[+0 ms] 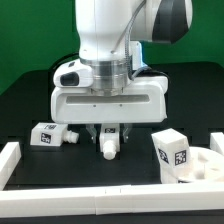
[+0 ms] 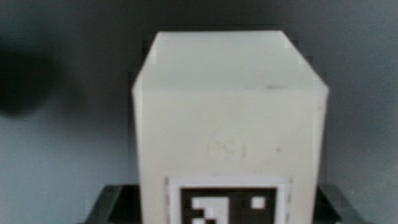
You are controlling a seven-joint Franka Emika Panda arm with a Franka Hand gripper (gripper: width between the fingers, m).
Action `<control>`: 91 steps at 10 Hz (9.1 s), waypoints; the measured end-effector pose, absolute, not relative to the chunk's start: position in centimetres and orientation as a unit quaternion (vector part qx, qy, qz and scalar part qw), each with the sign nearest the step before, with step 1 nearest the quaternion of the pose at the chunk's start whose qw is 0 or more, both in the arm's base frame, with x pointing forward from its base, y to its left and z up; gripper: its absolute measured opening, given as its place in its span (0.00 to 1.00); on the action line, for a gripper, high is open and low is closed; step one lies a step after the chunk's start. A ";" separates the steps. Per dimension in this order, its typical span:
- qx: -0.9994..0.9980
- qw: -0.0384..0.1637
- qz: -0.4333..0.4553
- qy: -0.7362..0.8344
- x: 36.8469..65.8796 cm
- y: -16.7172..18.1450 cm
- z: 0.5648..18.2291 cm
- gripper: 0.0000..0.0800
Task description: Assemble stool
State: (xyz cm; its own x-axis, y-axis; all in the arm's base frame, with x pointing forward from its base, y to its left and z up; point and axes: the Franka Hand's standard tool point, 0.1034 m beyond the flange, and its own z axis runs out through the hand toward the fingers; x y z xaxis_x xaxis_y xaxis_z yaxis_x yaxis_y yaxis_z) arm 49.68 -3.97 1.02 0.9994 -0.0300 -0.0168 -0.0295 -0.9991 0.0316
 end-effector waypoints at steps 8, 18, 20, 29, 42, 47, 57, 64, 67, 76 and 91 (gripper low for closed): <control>0.916 0.045 -0.007 0.399 49.6 0.3 2.3 0.42; 0.612 0.054 -0.054 0.787 48.7 1.9 1.6 0.42; 0.538 0.054 -0.066 0.839 48.6 1.3 1.5 0.42; 0.281 0.035 -0.109 0.953 47.7 -1.6 1.3 0.66; 0.793 0.067 -0.108 0.595 48.0 -4.4 7.0 0.81; 0.897 0.073 -0.092 0.426 48.0 -4.6 6.9 0.81; 0.993 0.032 -0.064 -0.089 48.0 -3.7 5.8 0.81; 0.972 -0.050 -0.116 -0.199 50.1 -3.7 6.9 0.81; 0.954 -0.070 -0.209 -0.205 49.7 -3.8 6.7 0.81; 0.875 -0.133 -0.370 -0.282 51.5 -4.6 4.2 0.81; 0.824 -0.141 -0.415 -0.359 50.2 -3.7 0.7 0.81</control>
Offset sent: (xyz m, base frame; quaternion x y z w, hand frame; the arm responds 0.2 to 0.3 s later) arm 0.0000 0.0000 0.0000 0.0000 0.0000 -0.1938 0.9810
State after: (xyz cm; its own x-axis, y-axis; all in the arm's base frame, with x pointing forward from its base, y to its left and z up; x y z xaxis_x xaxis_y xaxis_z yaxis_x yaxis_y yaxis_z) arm 50.18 -3.71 0.70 0.3977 -0.4736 -0.7859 -0.7086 -0.7026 0.0649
